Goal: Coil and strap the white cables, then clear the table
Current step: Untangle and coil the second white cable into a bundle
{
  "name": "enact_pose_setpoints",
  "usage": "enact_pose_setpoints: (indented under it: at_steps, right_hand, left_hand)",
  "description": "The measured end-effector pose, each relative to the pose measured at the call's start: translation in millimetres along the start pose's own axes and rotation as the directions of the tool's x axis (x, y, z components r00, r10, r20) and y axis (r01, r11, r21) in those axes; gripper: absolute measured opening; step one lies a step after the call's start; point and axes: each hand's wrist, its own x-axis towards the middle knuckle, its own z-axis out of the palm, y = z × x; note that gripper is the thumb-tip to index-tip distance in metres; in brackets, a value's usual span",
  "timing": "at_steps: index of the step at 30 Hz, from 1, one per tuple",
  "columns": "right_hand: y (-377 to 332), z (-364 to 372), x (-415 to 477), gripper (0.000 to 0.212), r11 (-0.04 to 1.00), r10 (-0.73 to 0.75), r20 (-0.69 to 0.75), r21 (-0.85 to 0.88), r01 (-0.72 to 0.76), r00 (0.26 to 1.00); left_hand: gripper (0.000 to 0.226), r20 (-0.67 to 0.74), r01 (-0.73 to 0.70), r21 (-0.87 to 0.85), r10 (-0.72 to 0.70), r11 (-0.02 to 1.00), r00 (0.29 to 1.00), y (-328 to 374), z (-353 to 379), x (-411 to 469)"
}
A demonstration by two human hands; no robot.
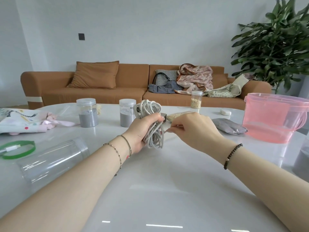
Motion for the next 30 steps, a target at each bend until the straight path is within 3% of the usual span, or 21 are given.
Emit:
enact_pose_setpoints:
  at_steps: [5, 8, 12, 16, 21, 24, 27, 30]
  right_hand:
    - [4.3, 2.1, 1.6, 0.005, 0.983, -0.129, -0.122, 0.112, 0.143, 0.984]
    - [5.3, 1.7, 3.2, 0.018, 0.932, -0.162, -0.198, 0.292, 0.216, 0.967]
    - [-5.3, 0.8, 0.8, 0.018, 0.823, -0.182, -0.251, 0.490, 0.287, 0.951]
    - [-3.9, 0.3, 1.8, 0.018, 0.779, -0.212, -0.294, 0.525, 0.343, 0.932]
    - [-5.9, -1.3, -0.4, 0.028, 0.770, -0.210, -0.293, 0.538, 0.342, 0.933]
    - [-3.9, -1.4, -0.4, 0.026, 0.807, -0.150, -0.394, 0.481, 0.343, 0.907]
    - [-2.2, -5.4, 1.8, 0.024, 0.801, -0.095, -0.481, 0.483, 0.354, 0.872]
    - [-3.6, -7.7, 3.9, 0.028, 0.768, -0.061, -0.480, 0.537, 0.349, 0.875]
  left_hand:
    - [0.014, -0.032, -0.009, -0.067, 0.007, 0.998, 0.999, -3.7, -4.8, 7.8]
    - [0.017, -0.044, -0.041, -0.068, 0.038, 0.997, 0.998, -5.0, -7.1, 12.8]
    - [0.025, -0.003, -0.046, -0.036, 0.046, 0.998, 0.999, -4.1, -6.1, 9.7]
    - [0.058, 0.122, -0.023, 0.003, 0.022, 1.000, 0.992, -1.6, -1.7, 4.6]
    - [0.075, 0.258, 0.042, 0.007, -0.042, 0.999, 0.965, -0.3, 1.3, 0.1]
    - [0.074, 0.322, 0.118, -0.054, -0.095, 0.992, 0.942, 1.1, 1.5, -2.3]
    - [0.063, 0.358, 0.117, -0.142, -0.060, 0.983, 0.932, 3.6, 4.4, -6.3]
    - [0.065, 0.377, 0.136, -0.161, -0.067, 0.977, 0.924, 5.3, 7.7, -11.3]
